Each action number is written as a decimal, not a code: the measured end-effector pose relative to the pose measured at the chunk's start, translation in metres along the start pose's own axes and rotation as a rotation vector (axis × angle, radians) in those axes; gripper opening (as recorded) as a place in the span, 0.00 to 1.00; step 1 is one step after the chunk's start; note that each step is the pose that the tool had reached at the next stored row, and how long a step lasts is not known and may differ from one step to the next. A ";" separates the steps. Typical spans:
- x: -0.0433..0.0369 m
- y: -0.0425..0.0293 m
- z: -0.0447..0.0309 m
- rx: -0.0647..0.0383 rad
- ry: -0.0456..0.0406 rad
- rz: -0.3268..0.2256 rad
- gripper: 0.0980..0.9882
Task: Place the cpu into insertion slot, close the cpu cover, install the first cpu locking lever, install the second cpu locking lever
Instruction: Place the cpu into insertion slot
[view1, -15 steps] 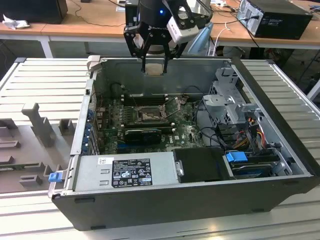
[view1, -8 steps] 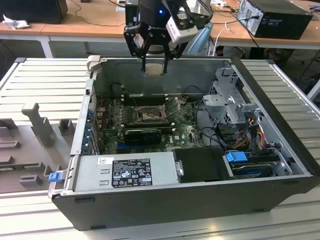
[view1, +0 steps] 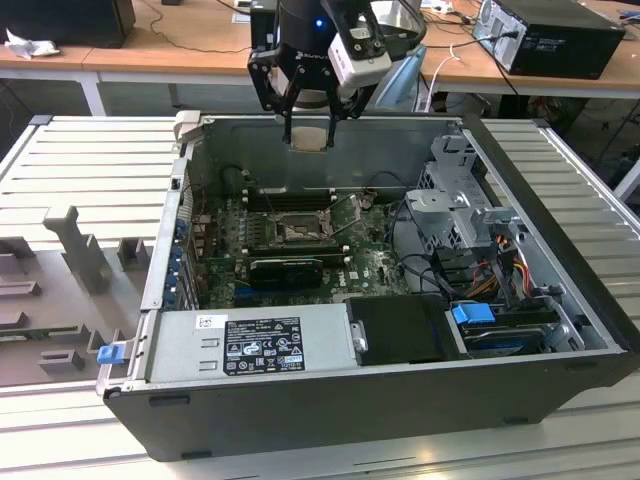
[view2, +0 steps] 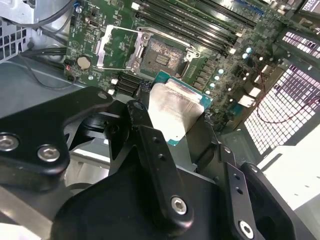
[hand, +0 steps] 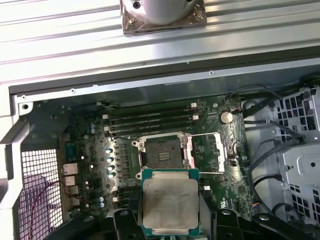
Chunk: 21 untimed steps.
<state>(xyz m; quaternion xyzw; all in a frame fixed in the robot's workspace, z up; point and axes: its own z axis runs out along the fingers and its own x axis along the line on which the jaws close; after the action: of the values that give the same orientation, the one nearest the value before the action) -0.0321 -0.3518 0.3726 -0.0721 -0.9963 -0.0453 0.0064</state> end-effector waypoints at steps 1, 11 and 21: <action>0.0000 0.0000 0.0003 0.000 -0.0005 0.004 0.49; -0.0001 -0.0003 0.0039 0.001 -0.0062 0.066 0.49; -0.0001 -0.0004 0.0043 0.000 -0.0133 0.146 0.49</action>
<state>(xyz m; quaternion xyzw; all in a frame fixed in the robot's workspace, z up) -0.0321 -0.3518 0.3682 -0.1449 -0.9884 -0.0444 0.0031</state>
